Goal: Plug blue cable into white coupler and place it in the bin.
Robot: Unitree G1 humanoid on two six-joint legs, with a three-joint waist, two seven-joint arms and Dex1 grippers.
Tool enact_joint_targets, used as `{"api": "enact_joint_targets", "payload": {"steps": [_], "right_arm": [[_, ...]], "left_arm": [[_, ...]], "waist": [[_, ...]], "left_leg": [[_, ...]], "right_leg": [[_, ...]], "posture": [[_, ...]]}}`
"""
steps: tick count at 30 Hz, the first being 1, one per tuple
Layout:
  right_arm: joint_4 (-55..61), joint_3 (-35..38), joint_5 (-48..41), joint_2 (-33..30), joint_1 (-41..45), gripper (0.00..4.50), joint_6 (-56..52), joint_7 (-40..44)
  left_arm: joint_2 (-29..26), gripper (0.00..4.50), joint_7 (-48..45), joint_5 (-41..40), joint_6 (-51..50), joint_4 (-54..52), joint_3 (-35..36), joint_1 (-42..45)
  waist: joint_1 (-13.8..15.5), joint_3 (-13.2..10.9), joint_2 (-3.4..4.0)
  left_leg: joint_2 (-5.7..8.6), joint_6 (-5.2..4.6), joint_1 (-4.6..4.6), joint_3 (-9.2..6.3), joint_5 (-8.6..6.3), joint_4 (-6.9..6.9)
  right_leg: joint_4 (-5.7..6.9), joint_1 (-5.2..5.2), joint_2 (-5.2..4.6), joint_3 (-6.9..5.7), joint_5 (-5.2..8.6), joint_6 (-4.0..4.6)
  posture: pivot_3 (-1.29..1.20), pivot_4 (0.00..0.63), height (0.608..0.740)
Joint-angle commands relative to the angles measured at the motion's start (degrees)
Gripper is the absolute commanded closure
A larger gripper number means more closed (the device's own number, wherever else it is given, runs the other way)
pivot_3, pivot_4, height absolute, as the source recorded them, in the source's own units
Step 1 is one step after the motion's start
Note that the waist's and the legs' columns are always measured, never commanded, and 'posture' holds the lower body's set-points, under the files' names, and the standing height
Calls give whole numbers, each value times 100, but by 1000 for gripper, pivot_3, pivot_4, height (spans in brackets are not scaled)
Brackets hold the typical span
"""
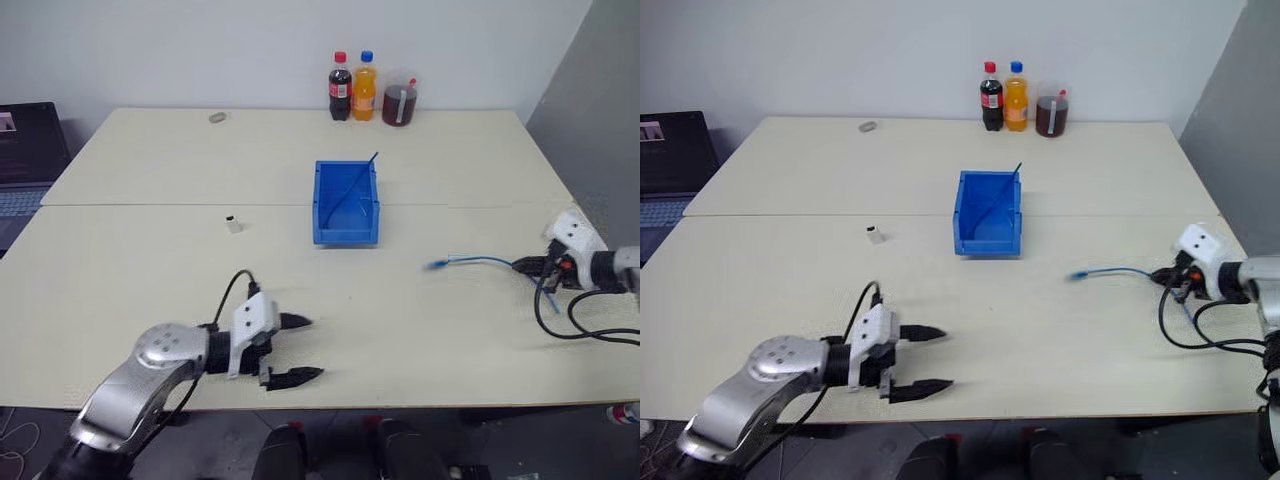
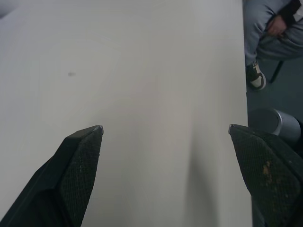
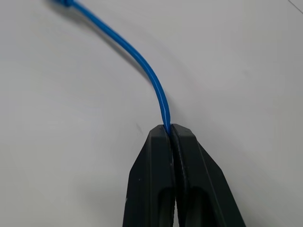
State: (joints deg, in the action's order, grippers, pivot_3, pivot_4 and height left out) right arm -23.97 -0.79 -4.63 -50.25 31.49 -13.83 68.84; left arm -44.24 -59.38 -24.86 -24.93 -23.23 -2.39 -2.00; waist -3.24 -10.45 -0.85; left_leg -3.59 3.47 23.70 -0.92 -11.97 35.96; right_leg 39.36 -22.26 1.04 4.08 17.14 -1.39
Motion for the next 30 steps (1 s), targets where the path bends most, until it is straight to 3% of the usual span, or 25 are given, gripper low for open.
{"api": "enact_joint_targets", "payload": {"steps": [1,11,17,18,23,30], "right_arm": [[1437,-83,-248,337,-115,4482,-662,-334],[2230,-1322,139,1879,98,4482,-1290,-1189],[2116,-1686,382,2123,277,4482,-1238,-1391],[2083,-1715,430,2140,298,4024,-1210,-1420],[2185,-1673,340,2103,338,2735,-1334,-1324],[3223,-1262,-371,1344,-84,1269,-1852,-593]], "left_arm": [[-140,0,82,-65,220,347,739,-277],[-253,0,-1,-1,507,1081,1436,-542],[-222,0,-74,92,620,1192,1303,-467],[-210,0,-84,95,625,1204,1269,-431],[-159,0,-124,138,664,1333,1097,-219],[90,0,-97,412,744,1956,588,510]], "waist": [[3,-2,1],[54,-5,-4],[68,-6,-7],[68,-7,-8],[83,-7,-8],[143,-7,-13]], "left_leg": [[3,0,-2,-2,0,1],[4,0,4,0,2,11],[4,1,10,1,1,8],[2,1,9,0,1,8],[3,0,9,0,1,8],[6,0,11,-1,1,8]], "right_leg": [[9,-2,0,-3,5,-7],[13,-7,-2,-5,11,-27],[11,-12,-2,-6,0,-3],[11,-12,-1,-8,0,-3],[12,-12,-1,-9,0,-3],[14,-13,-1,-10,0,-3]], "posture": [[0,150,740],[0,150,740],[0,150,740],[0,150,740],[0,150,740],[0,150,740]]}}
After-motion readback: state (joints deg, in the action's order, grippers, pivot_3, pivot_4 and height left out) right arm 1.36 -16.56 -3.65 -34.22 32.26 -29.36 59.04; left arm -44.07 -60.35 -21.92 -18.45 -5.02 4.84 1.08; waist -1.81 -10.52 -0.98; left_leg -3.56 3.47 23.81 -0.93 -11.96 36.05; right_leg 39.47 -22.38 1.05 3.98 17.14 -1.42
